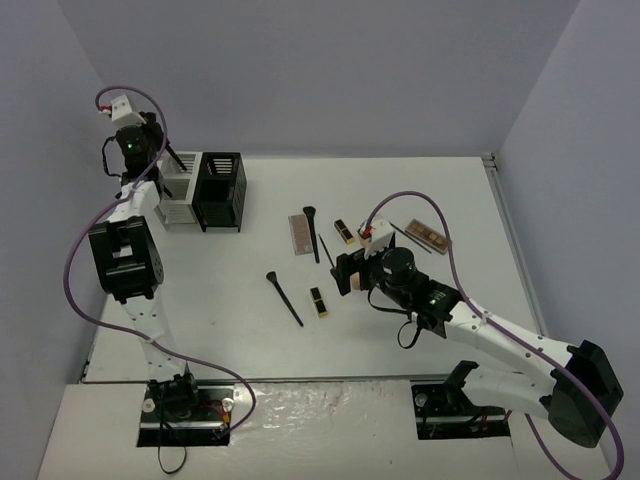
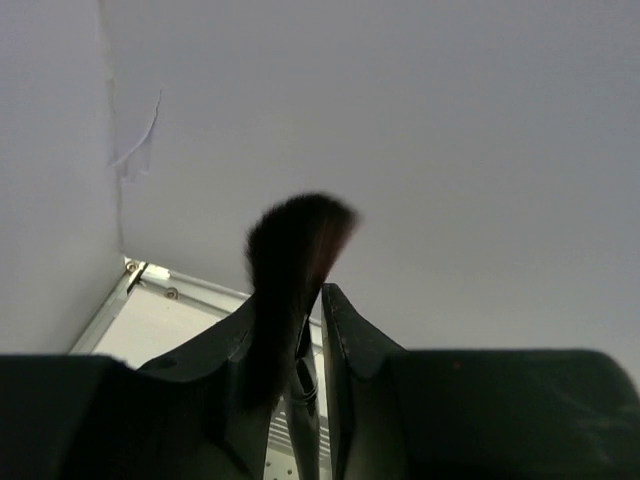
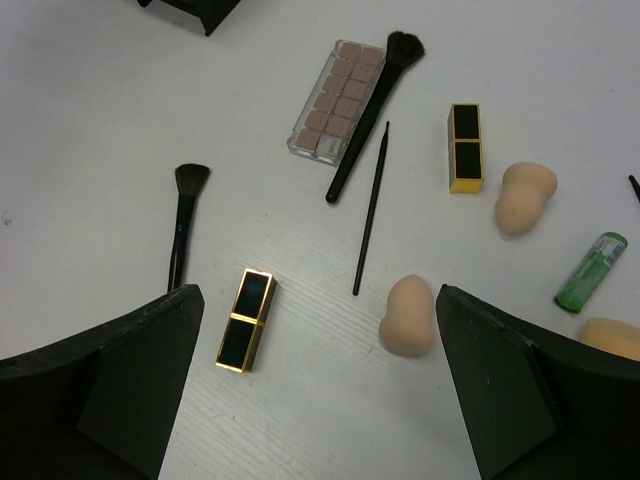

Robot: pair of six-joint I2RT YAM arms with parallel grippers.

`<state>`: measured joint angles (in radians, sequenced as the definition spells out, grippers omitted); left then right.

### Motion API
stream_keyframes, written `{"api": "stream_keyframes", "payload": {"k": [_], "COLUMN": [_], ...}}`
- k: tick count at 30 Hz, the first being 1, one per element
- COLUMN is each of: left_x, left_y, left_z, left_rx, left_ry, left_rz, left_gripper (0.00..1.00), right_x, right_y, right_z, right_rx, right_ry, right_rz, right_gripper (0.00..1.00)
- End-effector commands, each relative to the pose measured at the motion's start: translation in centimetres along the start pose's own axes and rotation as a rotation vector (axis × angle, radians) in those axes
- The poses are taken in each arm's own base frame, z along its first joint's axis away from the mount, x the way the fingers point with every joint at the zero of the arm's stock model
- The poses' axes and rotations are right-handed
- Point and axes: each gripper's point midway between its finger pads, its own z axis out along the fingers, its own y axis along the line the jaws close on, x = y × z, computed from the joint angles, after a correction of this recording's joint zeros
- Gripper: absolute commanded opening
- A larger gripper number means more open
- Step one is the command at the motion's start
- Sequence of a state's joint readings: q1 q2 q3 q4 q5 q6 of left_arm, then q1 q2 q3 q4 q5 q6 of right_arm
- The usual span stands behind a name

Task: Organize the makeup

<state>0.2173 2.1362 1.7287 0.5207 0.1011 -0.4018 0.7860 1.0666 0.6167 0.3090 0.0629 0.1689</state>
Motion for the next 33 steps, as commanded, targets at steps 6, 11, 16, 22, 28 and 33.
{"api": "stream_keyframes", "payload": {"k": [6, 11, 16, 22, 28, 33], "left_x": [-6.7, -10.9, -14.8, -13.7, -7.3, -3.9], "left_y": [-2.0, -3.0, -5.5, -11.4, -12.4, -10.2], "left_z": [-1.6, -5.2, -10.7, -21.3, -30.7, -36.8], "left_rx": [0.061, 0.036, 0.034, 0.048, 0.115, 0.131], "left_ry": [-0.148, -0.176, -0.126, 0.061, 0.267, 0.353], "left_rz": [0.001, -0.009, -0.029, 0.076, -0.005, 0.044], "left_gripper": [0.6, 0.69, 0.81, 0.97, 0.97, 0.97], "right_x": [-1.9, -1.9, -1.0, 0.6, 0.8, 3.8], "right_y": [-0.8, -4.9, -9.6, -15.4, -19.8, -23.5], "right_z": [-0.4, -1.0, -0.5, 0.8, 2.9, 3.4], "right_rx": [0.06, 0.29, 0.408, 0.545, 0.589, 0.588], "right_ry": [-0.052, 0.005, 0.093, 0.167, 0.232, 0.34], "right_rz": [0.026, 0.046, 0.155, 0.257, 0.273, 0.303], "right_gripper": [1.0, 0.95, 0.84, 0.7, 0.59, 0.54]}}
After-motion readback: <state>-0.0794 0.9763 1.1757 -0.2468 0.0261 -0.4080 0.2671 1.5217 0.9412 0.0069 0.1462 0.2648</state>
